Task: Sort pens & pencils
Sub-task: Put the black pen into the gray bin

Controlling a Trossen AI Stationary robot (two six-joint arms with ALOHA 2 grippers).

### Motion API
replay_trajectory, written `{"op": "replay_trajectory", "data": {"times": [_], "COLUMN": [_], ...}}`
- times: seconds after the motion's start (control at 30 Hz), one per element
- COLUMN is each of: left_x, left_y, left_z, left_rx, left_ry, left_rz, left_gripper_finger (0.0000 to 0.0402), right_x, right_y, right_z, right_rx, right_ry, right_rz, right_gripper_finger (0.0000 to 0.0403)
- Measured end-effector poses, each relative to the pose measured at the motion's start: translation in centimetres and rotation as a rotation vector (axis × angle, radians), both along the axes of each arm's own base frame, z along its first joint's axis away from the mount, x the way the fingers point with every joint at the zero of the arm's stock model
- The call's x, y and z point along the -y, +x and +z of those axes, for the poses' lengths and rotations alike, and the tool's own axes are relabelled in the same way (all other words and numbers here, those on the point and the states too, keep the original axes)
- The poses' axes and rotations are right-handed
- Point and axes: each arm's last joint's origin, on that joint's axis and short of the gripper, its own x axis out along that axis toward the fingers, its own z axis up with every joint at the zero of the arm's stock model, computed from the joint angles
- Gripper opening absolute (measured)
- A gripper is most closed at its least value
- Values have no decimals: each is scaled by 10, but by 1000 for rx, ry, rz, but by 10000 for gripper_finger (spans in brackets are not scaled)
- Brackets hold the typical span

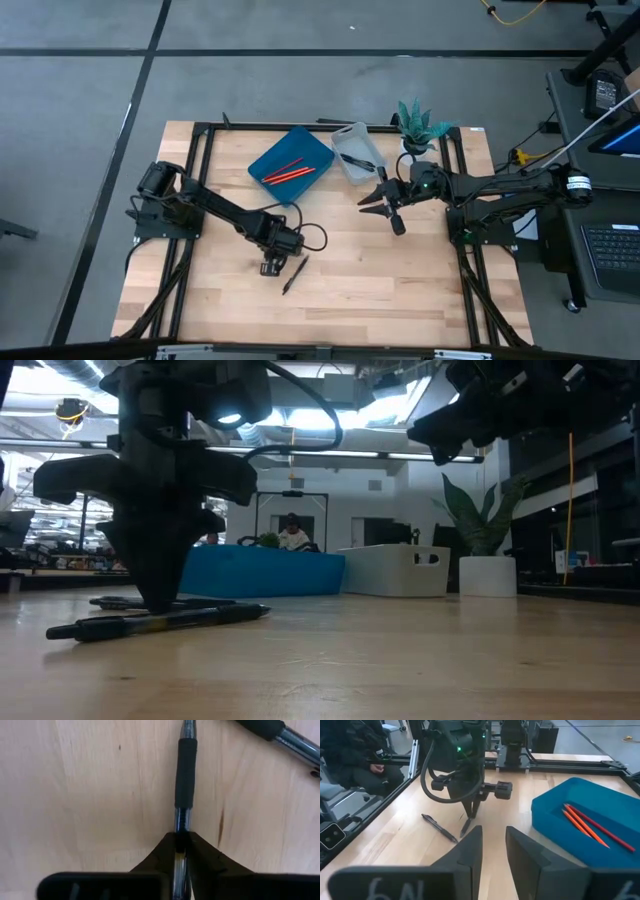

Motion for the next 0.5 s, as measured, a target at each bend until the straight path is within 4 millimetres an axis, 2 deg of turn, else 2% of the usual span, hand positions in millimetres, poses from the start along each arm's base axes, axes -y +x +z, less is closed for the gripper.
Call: {"op": "replay_trajectory", "data": {"times": [0.23,0.5], "left_x": [0,-1], "left_y": [0,-3], "left_z": [0,10], "left_rx": [10,53], "left_ry": [30,48], "left_rz": [-5,-15], "left_gripper_finger": [18,18], "right_x": [0,0], "right_y": [-1,-2], "right_z": [-3,-5], "right_rx": [-44,-57], "right_ry": [48,9], "right_rz": [-12,0], "right_gripper_finger": [87,87]}}
